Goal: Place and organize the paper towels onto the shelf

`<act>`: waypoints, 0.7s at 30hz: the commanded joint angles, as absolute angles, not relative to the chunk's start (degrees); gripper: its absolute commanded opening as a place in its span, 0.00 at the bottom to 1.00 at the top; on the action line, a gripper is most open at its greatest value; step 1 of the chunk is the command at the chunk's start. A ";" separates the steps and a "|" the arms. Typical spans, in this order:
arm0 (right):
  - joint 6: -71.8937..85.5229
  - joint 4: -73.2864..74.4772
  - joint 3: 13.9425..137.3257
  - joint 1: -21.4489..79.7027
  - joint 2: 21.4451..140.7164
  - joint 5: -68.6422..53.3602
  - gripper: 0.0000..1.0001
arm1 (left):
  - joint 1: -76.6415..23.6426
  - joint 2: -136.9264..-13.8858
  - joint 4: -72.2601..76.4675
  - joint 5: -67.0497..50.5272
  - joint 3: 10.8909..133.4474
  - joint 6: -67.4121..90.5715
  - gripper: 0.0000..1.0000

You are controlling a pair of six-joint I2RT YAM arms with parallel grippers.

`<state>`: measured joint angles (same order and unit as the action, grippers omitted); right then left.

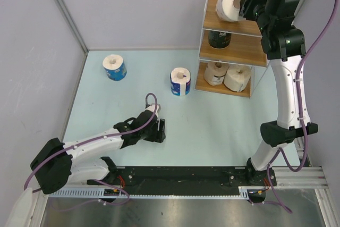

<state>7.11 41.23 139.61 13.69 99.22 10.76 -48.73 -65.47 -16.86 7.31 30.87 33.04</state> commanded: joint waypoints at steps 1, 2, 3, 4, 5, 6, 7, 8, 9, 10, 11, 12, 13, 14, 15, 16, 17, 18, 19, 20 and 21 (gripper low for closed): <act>8.17 37.00 143.17 12.75 99.76 8.18 0.52 | -48.52 -65.57 -14.68 6.94 32.96 34.01 0.71; 8.17 37.00 143.26 12.66 100.02 7.91 0.54 | -48.52 -65.57 -14.68 6.94 32.96 34.01 0.71; 8.35 36.91 143.35 12.57 100.28 7.91 0.57 | -48.52 -65.57 -14.68 6.94 32.96 34.01 0.71; 8.44 36.65 143.26 12.48 100.46 7.74 0.59 | -48.52 -65.57 -14.76 7.03 33.05 34.01 0.71; 8.61 36.48 143.26 12.39 100.55 7.56 0.60 | -48.52 -65.65 -14.77 7.03 33.05 34.01 0.71; 8.70 36.13 143.35 12.31 100.81 7.30 0.62 | -48.52 -65.65 -14.94 7.12 32.96 34.01 0.71; 8.79 35.95 143.35 12.30 100.98 7.12 0.62 | -48.52 -65.57 -14.94 7.21 32.96 34.01 0.71; 8.88 35.77 143.44 12.30 100.99 6.86 0.63 | -48.52 -65.65 -14.94 7.29 32.87 34.10 0.71; 8.96 35.42 143.44 12.30 101.33 6.77 0.63 | -48.52 -65.65 -14.94 7.29 32.78 34.01 0.71; 8.96 35.33 143.35 12.30 101.42 6.68 0.63 | -48.52 -65.57 -14.94 7.38 32.70 34.01 0.71; 8.96 35.07 143.52 12.13 101.60 6.51 0.64 | -48.52 -65.65 -14.85 7.38 32.70 34.01 0.71; 8.88 34.89 143.53 12.13 101.86 6.50 0.65 | -48.52 -65.65 -14.85 7.38 32.61 34.10 0.71; 8.88 34.81 143.70 12.13 102.39 6.50 0.65 | -48.52 -65.65 -14.77 7.38 32.61 34.10 0.71; 8.79 34.80 144.31 12.04 102.74 6.50 0.66 | -48.52 -65.74 -14.77 7.38 32.61 34.10 0.71; 8.88 34.80 144.66 11.95 103.09 6.33 0.66 | -48.52 -65.83 -14.85 7.47 32.61 34.10 0.71; 8.88 34.72 144.93 11.95 103.62 6.33 0.66 | -48.52 -65.66 -14.85 7.56 32.52 34.10 0.71; 8.88 34.46 145.11 11.78 103.88 6.24 0.66 | -48.52 -65.74 -14.85 7.73 32.43 34.10 0.71; 8.96 33.84 144.93 11.69 103.89 6.24 0.66 | -48.52 -65.66 -14.94 7.82 32.34 34.10 0.71; 8.96 33.32 144.93 11.60 104.32 6.24 0.66 | -48.52 -65.65 -14.85 7.91 32.34 34.19 0.71; 8.88 33.05 145.19 11.43 104.59 6.24 0.66 | -48.52 -65.57 -15.03 8.00 32.17 34.10 0.71; 8.88 32.18 145.20 11.25 104.85 6.15 0.66 | -48.52 -65.57 -15.12 8.09 32.08 34.19 0.71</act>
<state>8.67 36.27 142.65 12.03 103.68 6.94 -48.73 -65.60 -16.78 7.35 30.87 33.08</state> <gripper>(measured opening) 0.659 0.711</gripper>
